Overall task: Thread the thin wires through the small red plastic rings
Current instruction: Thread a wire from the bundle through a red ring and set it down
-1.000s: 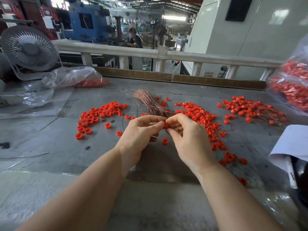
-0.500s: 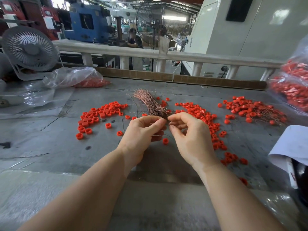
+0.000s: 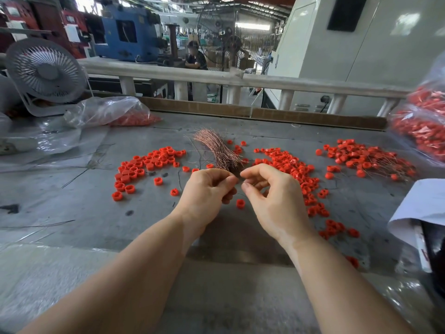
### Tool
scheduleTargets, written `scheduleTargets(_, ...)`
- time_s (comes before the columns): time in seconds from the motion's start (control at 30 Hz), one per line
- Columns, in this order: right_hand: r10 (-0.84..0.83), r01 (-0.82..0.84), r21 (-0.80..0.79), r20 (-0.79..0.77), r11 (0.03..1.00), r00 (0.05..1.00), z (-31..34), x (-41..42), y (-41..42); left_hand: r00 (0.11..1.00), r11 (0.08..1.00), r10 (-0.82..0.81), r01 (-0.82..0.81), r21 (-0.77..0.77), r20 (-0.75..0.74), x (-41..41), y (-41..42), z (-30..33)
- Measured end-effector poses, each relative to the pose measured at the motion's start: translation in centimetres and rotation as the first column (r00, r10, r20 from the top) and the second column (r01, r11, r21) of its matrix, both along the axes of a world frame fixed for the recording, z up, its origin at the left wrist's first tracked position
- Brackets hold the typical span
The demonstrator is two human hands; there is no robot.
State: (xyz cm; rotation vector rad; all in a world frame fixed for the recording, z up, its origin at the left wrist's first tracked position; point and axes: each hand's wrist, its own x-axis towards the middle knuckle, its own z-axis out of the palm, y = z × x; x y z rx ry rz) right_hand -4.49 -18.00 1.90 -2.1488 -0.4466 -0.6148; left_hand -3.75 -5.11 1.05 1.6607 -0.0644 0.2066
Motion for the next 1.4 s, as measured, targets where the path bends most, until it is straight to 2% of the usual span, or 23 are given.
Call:
scheduleTargets(0.17,0.014,-0.014,0.004,0.001,1.0,1.0,0.1,0.0,0.1,0.999,0.995,0.036,-0.036,0.09,-0.001,0.0,0.2,0.0)
scheduleTargets(0.23,0.026,-0.026,0.0,0.008,1.0,1.0,0.1,0.0,0.0,0.999,0.997,0.027,-0.025,0.077,-0.021,0.0,0.2,-0.1)
scheduleTargets(0.4,0.068,-0.069,0.036,0.025,0.997,0.997,0.0,0.2,0.0,0.989,0.972,-0.135,0.122,-0.203,-0.053,-0.2,-0.1,-0.1)
scheduleTargets(0.6,0.103,-0.108,0.132,0.047,0.985,0.994,0.2,0.2,-0.1,0.978,0.949,-0.208,0.196,-0.245,-0.025,-0.4,-0.4,0.2)
scheduleTargets(0.77,0.075,-0.07,0.226,-0.013,0.972,0.997,0.3,0.6,-0.4,0.942,0.864,-0.335,0.296,-0.406,-0.026,-0.7,-0.3,0.8)
scheduleTargets(0.87,0.093,-0.079,0.315,-0.031,0.946,0.995,0.5,0.6,-0.6,0.947,0.882,-0.322,0.297,-0.365,-0.006,-1.0,-0.4,0.9)
scheduleTargets(1.4,0.097,-0.087,0.286,-0.022,0.954,0.995,0.5,0.6,-0.5,0.972,0.936,-0.236,0.229,-0.269,0.006,-0.9,-0.3,0.9)
